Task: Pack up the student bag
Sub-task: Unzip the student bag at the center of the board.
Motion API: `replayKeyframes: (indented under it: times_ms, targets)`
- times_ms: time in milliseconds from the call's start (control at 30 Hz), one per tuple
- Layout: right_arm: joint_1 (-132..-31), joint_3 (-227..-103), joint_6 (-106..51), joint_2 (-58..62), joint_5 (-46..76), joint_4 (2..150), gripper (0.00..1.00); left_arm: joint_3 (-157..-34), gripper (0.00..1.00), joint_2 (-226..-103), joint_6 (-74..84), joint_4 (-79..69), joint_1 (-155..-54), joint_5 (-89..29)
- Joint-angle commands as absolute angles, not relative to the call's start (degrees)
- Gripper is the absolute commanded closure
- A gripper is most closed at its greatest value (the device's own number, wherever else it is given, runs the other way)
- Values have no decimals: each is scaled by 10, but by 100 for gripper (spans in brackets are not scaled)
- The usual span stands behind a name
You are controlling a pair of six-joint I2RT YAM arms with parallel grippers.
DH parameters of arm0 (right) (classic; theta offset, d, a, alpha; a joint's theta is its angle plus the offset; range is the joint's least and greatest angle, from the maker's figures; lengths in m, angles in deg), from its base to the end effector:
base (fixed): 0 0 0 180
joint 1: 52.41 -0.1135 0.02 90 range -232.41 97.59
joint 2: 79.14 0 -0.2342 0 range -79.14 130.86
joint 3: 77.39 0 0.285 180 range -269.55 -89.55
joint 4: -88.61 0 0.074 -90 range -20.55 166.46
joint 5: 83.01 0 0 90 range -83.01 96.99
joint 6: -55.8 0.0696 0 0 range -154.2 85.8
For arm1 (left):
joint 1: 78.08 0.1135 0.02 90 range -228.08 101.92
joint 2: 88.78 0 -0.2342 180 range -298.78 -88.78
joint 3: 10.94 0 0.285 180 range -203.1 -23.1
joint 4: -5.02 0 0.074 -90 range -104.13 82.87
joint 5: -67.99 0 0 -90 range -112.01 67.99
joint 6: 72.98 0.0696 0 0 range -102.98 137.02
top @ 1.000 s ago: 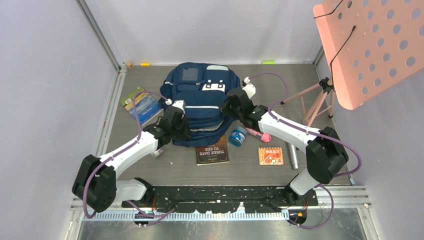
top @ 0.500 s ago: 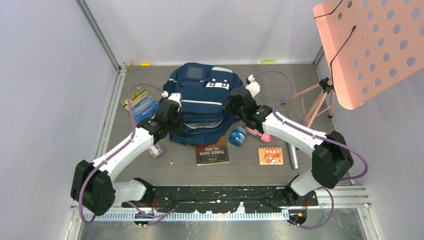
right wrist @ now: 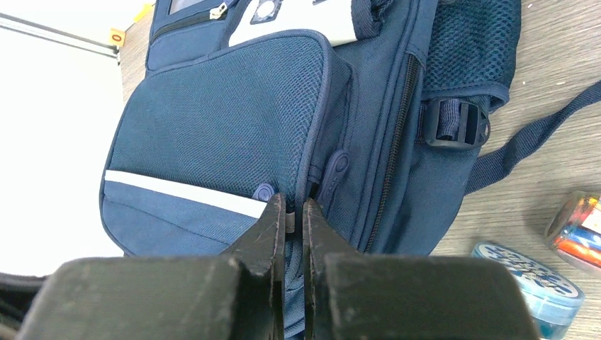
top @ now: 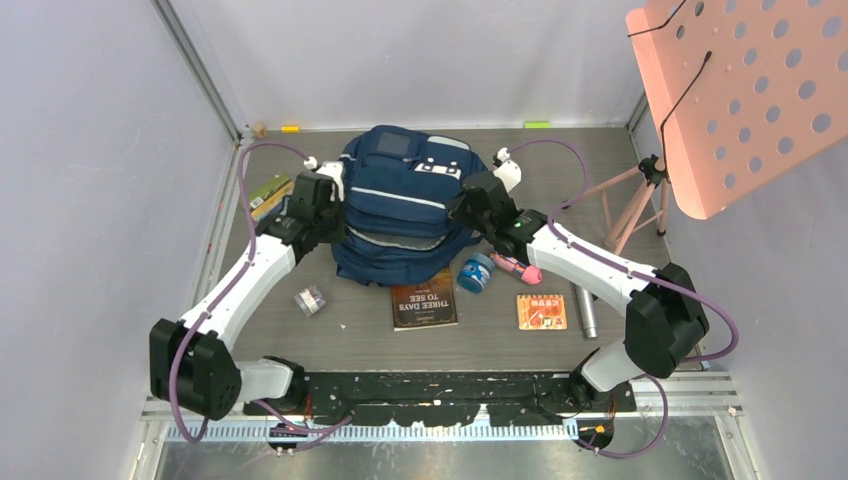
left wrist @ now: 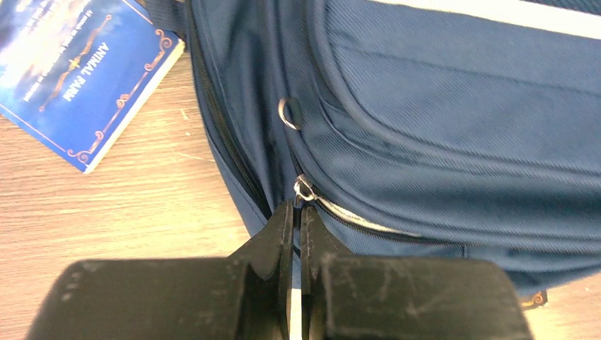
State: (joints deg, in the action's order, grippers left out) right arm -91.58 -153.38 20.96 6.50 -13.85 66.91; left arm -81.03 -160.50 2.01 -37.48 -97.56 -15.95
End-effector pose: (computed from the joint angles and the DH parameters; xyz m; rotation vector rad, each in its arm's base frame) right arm 0.3272 0.2347 0.2269 0.5134 2.0755 0.6102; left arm 0.3175 -0.1045 0.2281 0.0389 2.3420 -0.1754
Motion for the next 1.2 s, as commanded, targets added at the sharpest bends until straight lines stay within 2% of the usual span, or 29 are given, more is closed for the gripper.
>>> replayKeyframes:
  times_ms: [0,433,600,667,700,733,767,833,1000,1167]
  targets:
    - [-899,-1550,176,33,-164,689,100,-849,100,-1637,67,-369,-931,-132]
    - [-896,-1562,123,39,-99,697,100,-929,100,-1731,140,-297,-868,-216]
    - [-896,-1562,49,47,-55,727,100,-933,100,-1754,194,-256,-854,-313]
    - [-896,-1573,-11,51,-18,731,90,-930,100,-1750,201,-251,-854,-357]
    - [-896,-1590,-58,54,-7,726,73,-921,100,-1746,201,-246,-854,-388]
    - [-896,-1598,-84,59,17,712,65,-911,100,-1740,200,-236,-854,-406]
    - [-897,-1613,-127,62,38,705,52,-901,100,-1734,199,-226,-854,-423]
    - [-904,-1628,-186,68,68,681,40,-886,100,-1721,196,-212,-854,-438]
    - [-959,-1647,-306,83,76,665,32,-889,100,-1713,199,-218,-854,-447]
    - [-1054,-1680,-358,140,-21,681,30,-898,100,-1724,195,-225,-854,-464]
